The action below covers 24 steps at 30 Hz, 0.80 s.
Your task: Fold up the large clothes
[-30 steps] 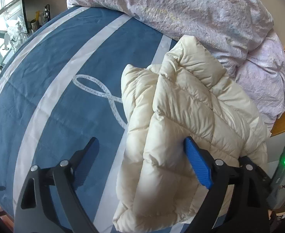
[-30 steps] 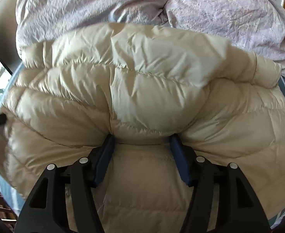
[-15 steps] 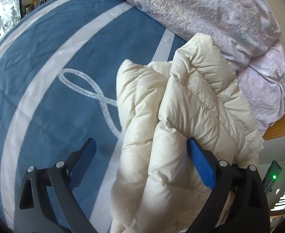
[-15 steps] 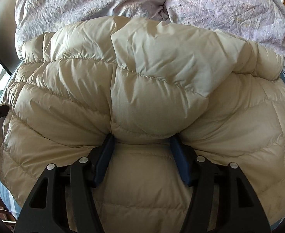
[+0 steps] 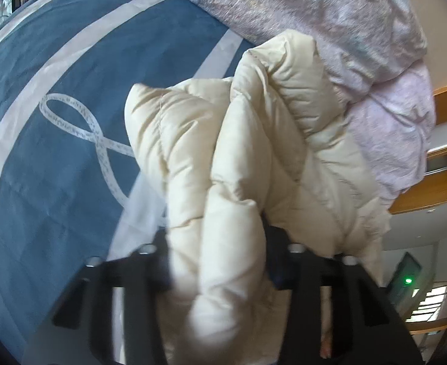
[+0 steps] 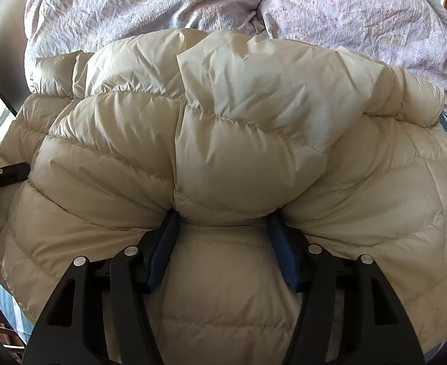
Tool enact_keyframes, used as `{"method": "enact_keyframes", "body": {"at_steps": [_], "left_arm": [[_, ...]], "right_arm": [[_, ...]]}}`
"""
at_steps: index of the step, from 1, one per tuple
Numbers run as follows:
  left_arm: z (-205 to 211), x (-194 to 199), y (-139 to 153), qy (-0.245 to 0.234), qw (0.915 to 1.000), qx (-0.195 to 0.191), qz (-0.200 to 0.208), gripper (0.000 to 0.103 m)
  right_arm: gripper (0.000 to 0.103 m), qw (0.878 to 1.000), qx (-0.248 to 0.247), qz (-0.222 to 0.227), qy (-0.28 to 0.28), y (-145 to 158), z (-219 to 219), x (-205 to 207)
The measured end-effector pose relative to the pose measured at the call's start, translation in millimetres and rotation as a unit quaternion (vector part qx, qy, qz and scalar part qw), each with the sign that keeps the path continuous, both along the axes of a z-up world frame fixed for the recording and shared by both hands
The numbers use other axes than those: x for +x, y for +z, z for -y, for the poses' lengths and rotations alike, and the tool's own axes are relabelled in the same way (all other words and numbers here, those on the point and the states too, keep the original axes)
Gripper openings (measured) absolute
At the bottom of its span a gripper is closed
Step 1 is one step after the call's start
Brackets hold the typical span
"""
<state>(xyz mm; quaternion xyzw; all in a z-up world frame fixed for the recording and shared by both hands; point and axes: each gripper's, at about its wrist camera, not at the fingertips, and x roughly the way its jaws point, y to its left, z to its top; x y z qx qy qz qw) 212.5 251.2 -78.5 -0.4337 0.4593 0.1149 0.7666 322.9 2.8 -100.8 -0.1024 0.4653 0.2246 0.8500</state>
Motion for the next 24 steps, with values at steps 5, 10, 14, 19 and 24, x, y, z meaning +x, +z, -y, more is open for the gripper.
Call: {"method": "enact_keyframes", "body": {"at_steps": [5, 10, 14, 19, 24], "left_arm": [[9.4, -3.2, 27.4, -0.004, 0.9995, 0.01, 0.028, 0.02], [26.5, -0.5, 63.1, -0.012, 0.9973, 0.008, 0.072, 0.018], [51.1, 8.8, 88.3, -0.03, 0.9942, 0.012, 0.103, 0.018], [81.2, 19.8, 110.4, -0.054, 0.9904, 0.017, 0.126, 0.018], [109.1, 27.6, 126.4, -0.08, 0.987, 0.021, 0.138, 0.018]], "right_arm": [[0.062, 1.0, 0.004, 0.004, 0.002, 2.1, 0.3, -1.3], [0.062, 1.0, 0.011, 0.006, 0.007, 3.3, 2.0, -2.5], [0.062, 1.0, 0.021, 0.005, 0.01, 3.5, 5.5, -3.5], [0.062, 0.999, 0.039, 0.002, 0.019, 4.6, 12.9, -4.2], [0.062, 0.998, 0.051, -0.005, 0.03, 5.7, 20.4, -1.0]]}}
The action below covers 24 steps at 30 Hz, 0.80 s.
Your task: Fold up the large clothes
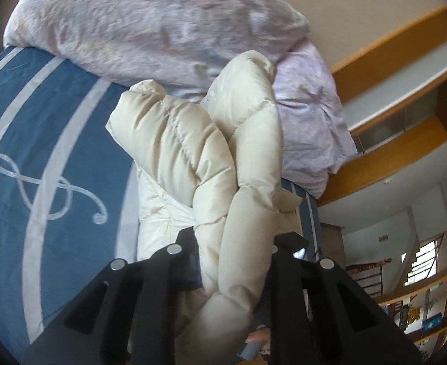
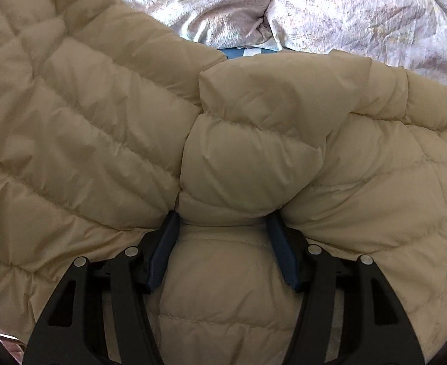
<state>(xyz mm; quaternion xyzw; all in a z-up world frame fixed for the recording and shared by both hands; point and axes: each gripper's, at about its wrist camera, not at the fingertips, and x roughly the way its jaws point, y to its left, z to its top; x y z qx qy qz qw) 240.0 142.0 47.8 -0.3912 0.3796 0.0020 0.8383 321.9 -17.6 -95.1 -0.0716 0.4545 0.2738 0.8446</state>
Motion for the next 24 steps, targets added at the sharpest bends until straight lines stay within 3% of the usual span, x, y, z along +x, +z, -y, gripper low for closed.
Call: {"method": "enact_keyframes", "body": {"at_steps": [9, 24], "left_arm": [[42.9, 16.9, 13.2, -0.008, 0.9997, 0.021, -0.005, 0.019], [110.4, 53.1, 20.1, -0.03, 0.9984, 0.044, -0.022, 0.019]], "right_arm": [[0.061, 0.999, 0.041, -0.022, 0.008, 16.3, 25.7, 1.4], [0.061, 0.998, 0.054, 0.022, -0.016, 38.3, 112.2, -18.9]]}}
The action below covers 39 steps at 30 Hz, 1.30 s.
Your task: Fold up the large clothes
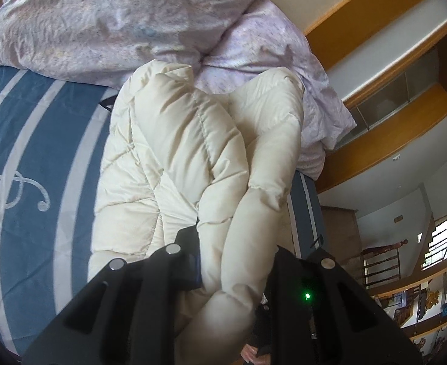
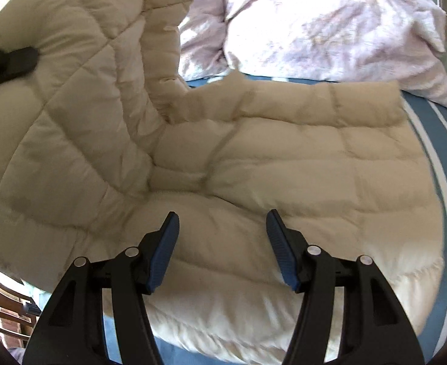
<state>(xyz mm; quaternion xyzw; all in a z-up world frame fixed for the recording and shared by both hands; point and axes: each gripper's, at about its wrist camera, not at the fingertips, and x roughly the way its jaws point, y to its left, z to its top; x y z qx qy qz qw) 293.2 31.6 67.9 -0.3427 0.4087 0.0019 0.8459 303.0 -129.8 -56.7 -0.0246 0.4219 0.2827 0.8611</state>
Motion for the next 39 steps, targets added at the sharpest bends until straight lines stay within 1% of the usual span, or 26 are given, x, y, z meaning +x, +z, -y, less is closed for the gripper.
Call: {"method": "enact_keyframes", "body": {"at_steps": [6, 14, 22, 29, 34, 37, 39], "left_arm": [[35.8, 19.4, -6.9, -0.022, 0.9997, -0.002, -0.013, 0.019], [83.0, 44.3, -21.1, -0.055, 0.9979, 0.0, -0.034, 0.019], [119.0, 65.0, -32.0, -0.082, 0.9954, -0.003, -0.048, 0.019], [151.8, 83.2, -41.8, -0.113, 0.9916, -0.006, -0.062, 0.021], [174.1, 89.8, -46.6, -0.14, 0.9876, -0.009, -0.07, 0.026], [182.4, 91.5, -44.2, -0.156, 0.9852, -0.017, -0.069, 0.036], [184.5, 92.4, -40.8, -0.164, 0.9838, -0.028, -0.067, 0.047]], "right_arm": [[0.061, 1.0, -0.008, 0.01, -0.02, -5.0, 35.6, -8.7], [0.061, 0.999, -0.001, -0.004, -0.054, -16.3, 79.9, -17.8], [0.061, 0.998, 0.002, -0.004, -0.066, -20.4, 98.8, -24.6], [0.061, 0.997, -0.004, 0.001, -0.072, -23.0, 110.0, -40.1], [0.061, 0.997, -0.01, 0.003, -0.074, -28.5, 117.4, -49.8], [0.061, 0.997, -0.009, 0.001, -0.078, -31.0, 120.9, -52.5], [0.061, 0.997, -0.007, 0.001, -0.081, -31.8, 122.2, -53.2]]}}
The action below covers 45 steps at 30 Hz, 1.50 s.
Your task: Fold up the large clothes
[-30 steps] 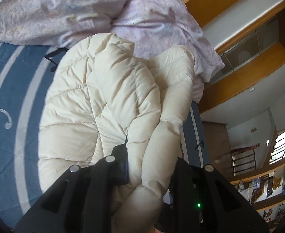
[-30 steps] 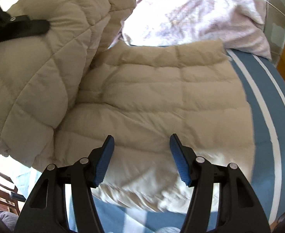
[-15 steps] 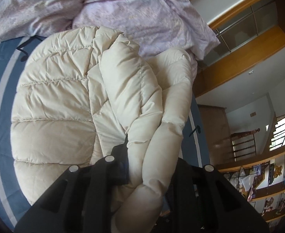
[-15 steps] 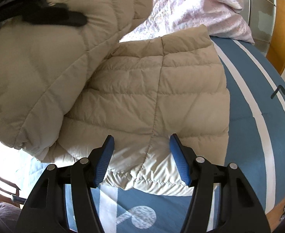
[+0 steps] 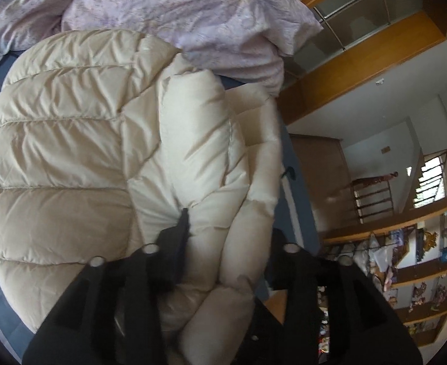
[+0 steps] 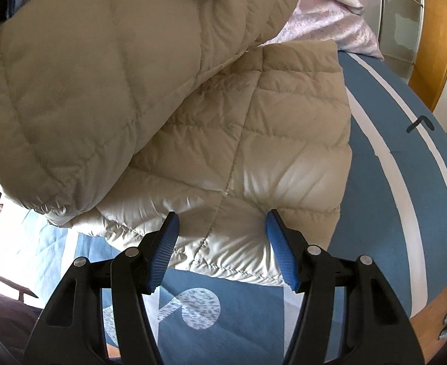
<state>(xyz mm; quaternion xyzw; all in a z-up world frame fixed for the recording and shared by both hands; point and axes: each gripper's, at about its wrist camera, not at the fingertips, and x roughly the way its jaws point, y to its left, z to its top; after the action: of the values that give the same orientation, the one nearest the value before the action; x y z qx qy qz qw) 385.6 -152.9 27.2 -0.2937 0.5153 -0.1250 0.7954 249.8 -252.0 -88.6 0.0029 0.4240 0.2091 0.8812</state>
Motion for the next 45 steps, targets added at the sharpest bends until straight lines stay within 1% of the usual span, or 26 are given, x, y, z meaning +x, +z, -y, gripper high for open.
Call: {"method": "enact_keyframes", "body": {"at_steps": [3, 6, 11, 14, 24, 27, 31, 33, 38, 45], "left_arm": [[1.3, 0.4, 8.4, -0.009, 0.9998, -0.018, 0.005, 0.049], [1.1, 0.6, 19.9, -0.02, 0.999, -0.036, 0.019, 0.05], [0.4, -2.4, 37.6, -0.028, 0.9982, -0.022, 0.048, 0.051], [-6.8, -5.5, 38.7, -0.027, 0.9983, -0.008, 0.051, 0.051], [-57.4, -25.6, 28.5, 0.007, 0.9979, 0.043, 0.047, 0.051], [-72.4, -33.5, 23.6, 0.014, 0.996, 0.075, 0.046, 0.051], [-90.0, -41.5, 12.9, 0.026, 0.9911, 0.122, 0.045, 0.051], [-96.4, -41.9, 5.6, 0.03, 0.9895, 0.135, 0.04, 0.051], [-101.1, -43.4, -15.9, 0.033, 0.9881, 0.148, 0.022, 0.051], [-85.8, -38.1, -29.4, 0.018, 0.9867, 0.161, 0.018, 0.051]], "right_arm": [[0.061, 1.0, 0.0, 0.0, -0.001, -0.8, 0.3, 1.8], [0.061, 1.0, 0.0, 0.0, 0.0, -1.4, 0.8, 5.8], [0.061, 1.0, 0.0, -0.001, -0.002, -2.0, 1.3, 4.8], [0.061, 1.0, 0.0, -0.002, -0.003, -2.5, 0.5, 3.8], [0.061, 1.0, -0.003, -0.005, -0.009, -5.1, -0.1, 0.8], [0.062, 1.0, -0.004, -0.006, -0.011, -6.5, -0.3, 0.9], [0.062, 1.0, -0.004, -0.008, -0.014, -7.6, -1.3, -0.4], [0.062, 1.0, -0.003, -0.009, -0.016, -7.3, -2.7, -0.9], [0.062, 1.0, -0.002, -0.012, -0.019, -7.6, -1.3, 6.4], [0.062, 1.0, 0.0, -0.013, -0.021, -7.8, 1.6, 12.1]]}}
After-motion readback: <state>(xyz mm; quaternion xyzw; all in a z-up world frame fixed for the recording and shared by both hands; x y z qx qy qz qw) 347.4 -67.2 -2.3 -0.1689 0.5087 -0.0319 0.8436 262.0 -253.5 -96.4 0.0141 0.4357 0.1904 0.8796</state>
